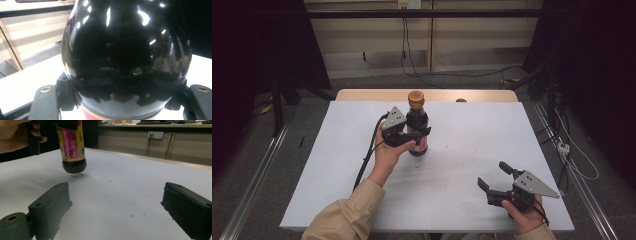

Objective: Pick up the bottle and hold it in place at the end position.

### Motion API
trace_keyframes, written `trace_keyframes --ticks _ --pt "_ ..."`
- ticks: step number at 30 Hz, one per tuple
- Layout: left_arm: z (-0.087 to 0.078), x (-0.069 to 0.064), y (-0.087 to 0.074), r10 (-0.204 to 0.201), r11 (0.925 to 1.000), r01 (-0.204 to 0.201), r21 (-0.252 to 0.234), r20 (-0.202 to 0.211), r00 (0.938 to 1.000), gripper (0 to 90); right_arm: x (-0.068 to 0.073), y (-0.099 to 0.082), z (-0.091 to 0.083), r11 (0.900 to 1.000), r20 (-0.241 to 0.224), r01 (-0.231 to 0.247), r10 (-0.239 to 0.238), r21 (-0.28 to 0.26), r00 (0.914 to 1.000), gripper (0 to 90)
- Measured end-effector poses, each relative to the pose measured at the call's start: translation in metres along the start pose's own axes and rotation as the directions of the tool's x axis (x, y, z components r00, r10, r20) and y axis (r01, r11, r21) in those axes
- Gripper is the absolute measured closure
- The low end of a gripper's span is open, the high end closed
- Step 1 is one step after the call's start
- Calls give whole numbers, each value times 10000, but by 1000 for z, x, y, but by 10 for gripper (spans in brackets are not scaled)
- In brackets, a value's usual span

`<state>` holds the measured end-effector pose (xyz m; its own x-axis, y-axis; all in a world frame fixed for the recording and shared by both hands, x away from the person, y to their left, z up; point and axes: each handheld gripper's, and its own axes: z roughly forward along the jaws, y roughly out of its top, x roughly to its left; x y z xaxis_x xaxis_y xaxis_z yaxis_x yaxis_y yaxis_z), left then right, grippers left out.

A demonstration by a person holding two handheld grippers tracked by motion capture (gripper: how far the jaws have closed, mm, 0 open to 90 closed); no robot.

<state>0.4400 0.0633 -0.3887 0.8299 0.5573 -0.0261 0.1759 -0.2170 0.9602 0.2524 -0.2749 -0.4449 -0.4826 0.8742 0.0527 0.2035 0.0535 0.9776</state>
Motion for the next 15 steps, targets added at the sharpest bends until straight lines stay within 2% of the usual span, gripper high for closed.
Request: trace_keyframes --ticks 6,9,15 --pt "6 2 1 81 10000 -81 -11 71 9999 305 0 0 -1 10000 -11 -14 14 8 10000 71" --pt "9 1 2 108 9999 -108 -39 -30 9999 305 -1 -1 -1 10000 -18 -39 39 13 10000 71" --pt "18 -1 4 158 9998 -157 -76 142 9998 305 0 0 -1 10000 -60 -40 39 -22 10000 71"
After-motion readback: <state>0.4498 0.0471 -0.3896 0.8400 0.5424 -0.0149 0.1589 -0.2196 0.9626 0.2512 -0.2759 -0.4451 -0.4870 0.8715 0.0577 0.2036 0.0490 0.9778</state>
